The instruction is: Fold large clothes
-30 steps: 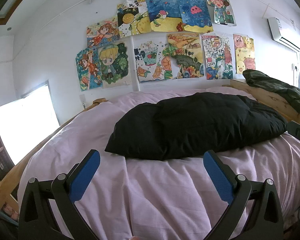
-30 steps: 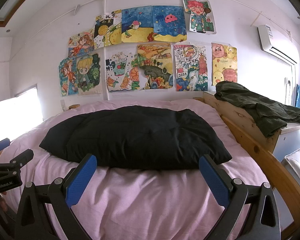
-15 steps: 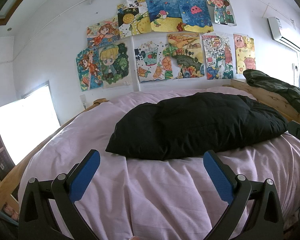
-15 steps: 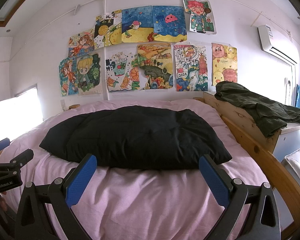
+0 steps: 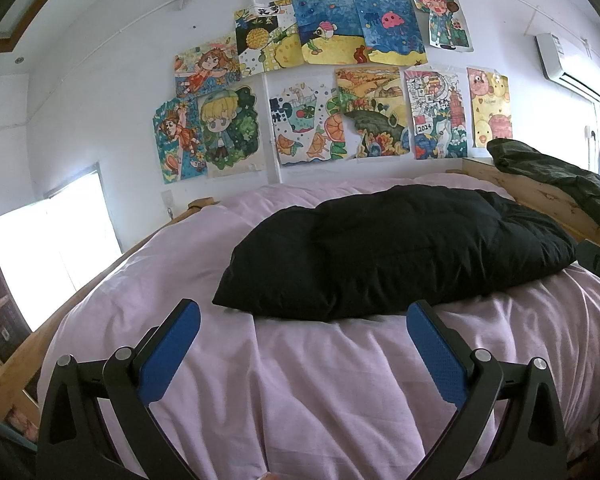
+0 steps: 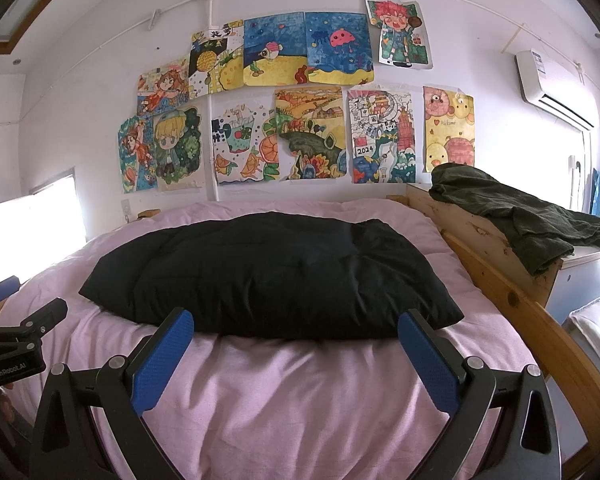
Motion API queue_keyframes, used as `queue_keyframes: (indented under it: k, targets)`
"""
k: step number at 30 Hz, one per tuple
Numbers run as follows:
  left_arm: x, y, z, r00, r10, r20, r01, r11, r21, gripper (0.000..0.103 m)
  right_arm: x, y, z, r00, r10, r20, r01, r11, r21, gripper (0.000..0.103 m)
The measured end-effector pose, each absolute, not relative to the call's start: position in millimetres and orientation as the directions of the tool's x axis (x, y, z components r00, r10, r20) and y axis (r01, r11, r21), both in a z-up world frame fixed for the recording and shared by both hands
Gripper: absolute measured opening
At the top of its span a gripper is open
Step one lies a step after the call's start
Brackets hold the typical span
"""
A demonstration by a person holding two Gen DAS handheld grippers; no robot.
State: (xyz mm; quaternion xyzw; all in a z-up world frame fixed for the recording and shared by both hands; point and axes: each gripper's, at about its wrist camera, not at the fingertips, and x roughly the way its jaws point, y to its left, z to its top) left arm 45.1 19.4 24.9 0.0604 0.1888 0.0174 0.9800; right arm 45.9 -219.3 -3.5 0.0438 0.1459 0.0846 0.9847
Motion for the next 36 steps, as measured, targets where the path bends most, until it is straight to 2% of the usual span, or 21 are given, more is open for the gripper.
queue_keyframes:
  k: [36]
  targets:
    - [45.7,24.0,24.7,0.929,0.051,-0.367,-0.004,0.992,0.129,0.102,46.0,-218.7,-3.0,0.943,0.179,-0.281,-0.153,0.982,0.111,0.103]
